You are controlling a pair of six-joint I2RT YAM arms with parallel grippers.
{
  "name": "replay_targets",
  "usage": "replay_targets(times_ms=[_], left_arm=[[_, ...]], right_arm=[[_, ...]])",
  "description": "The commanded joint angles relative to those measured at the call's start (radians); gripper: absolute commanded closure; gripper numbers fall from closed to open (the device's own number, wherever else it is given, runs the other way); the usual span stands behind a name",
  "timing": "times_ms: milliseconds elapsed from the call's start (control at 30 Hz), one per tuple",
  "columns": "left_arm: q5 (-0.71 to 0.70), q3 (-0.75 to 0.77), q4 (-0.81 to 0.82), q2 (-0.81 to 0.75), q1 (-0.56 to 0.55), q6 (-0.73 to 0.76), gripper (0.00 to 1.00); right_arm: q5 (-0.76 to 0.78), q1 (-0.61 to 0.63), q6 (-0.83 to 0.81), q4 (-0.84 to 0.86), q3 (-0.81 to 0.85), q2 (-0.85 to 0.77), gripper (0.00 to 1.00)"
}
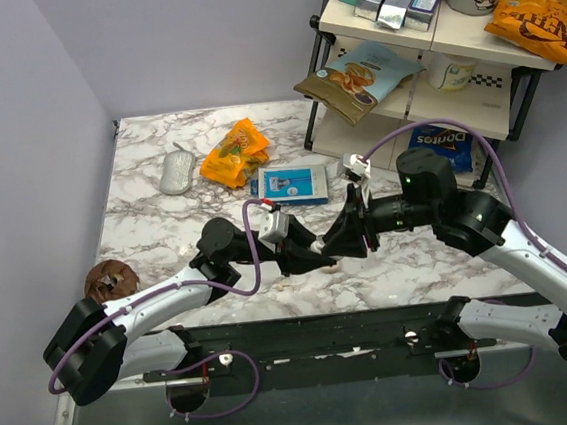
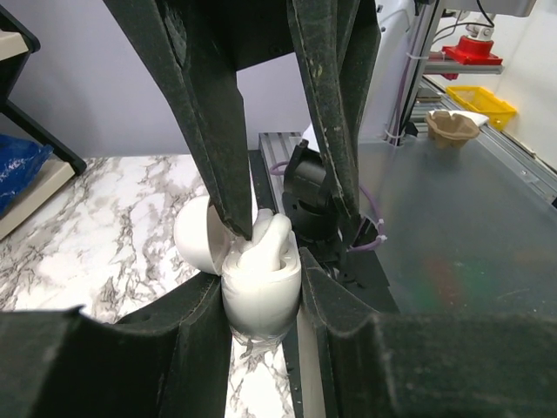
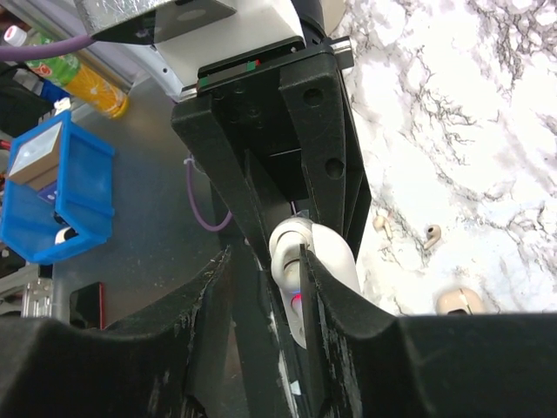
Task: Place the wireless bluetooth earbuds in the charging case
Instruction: Place the earbud in the charging case.
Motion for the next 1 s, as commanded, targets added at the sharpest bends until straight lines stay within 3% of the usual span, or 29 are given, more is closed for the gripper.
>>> replay_targets(times_ms=[0, 200, 500, 967], left_arm=[[0.029, -0.007, 0.079, -0.002, -0.025, 0.000, 1.00], [0.023, -0.013, 0.082, 0.001, -0.030, 0.003, 1.00], [-0.019, -0.018, 0.102, 0.013, -0.031, -0.024, 1.00], [-0.062, 0.045, 0.014, 0.052, -0.031, 0.005, 1.00]], right_arm=[[0.086, -0.004, -0.009, -0.026, 0.037, -0.008, 0.55], [0.097, -0.004, -0.009, -0.030, 0.060, -0.012, 0.54], [0.368, -0.004, -0.066, 0.002, 0.019, -0.118, 0.54], [0.365, 0.035, -0.121, -0.047, 0.006, -0.091, 0.18]])
